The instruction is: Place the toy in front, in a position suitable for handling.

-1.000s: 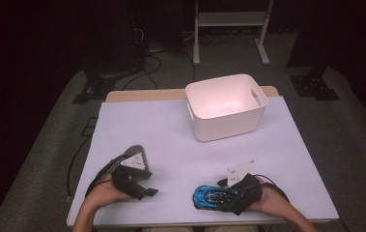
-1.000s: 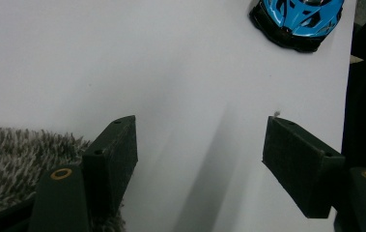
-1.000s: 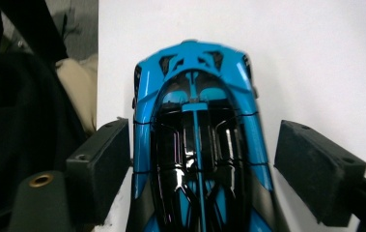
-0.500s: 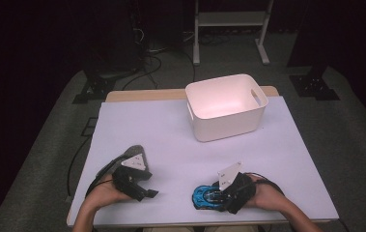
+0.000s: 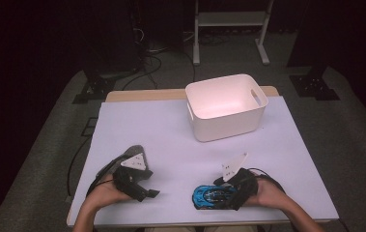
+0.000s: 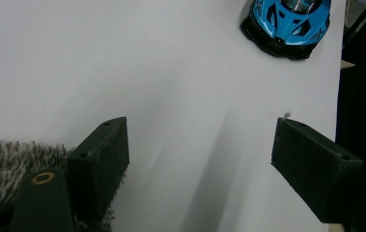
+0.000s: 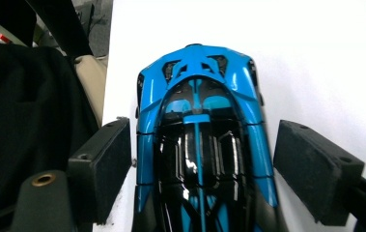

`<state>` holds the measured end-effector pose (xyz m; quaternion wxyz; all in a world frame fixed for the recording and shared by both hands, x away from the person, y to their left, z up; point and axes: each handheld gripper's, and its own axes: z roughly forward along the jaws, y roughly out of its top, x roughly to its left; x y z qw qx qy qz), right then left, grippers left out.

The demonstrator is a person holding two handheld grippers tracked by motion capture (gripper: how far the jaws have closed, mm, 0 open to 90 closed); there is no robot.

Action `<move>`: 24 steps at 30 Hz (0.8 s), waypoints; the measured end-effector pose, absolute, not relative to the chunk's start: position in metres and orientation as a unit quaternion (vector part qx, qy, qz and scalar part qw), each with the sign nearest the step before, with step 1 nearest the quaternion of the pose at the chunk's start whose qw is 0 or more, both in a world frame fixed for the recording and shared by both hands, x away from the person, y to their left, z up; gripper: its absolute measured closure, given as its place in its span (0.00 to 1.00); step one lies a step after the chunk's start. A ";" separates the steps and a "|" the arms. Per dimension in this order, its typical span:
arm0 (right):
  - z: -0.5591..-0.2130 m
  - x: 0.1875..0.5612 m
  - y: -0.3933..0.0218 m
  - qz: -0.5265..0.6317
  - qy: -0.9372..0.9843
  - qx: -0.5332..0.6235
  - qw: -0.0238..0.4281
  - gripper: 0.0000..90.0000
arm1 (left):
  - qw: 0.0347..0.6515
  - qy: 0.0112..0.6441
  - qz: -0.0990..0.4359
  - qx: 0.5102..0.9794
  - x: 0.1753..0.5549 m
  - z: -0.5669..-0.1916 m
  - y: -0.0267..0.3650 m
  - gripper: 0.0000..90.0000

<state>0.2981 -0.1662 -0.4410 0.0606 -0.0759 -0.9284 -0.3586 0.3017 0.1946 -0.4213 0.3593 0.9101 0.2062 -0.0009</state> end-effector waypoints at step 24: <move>-0.383 0.353 -0.201 -0.366 -0.922 -0.123 -0.009 0.19 | 0.363 0.222 0.021 0.905 0.304 -0.421 0.199 0.13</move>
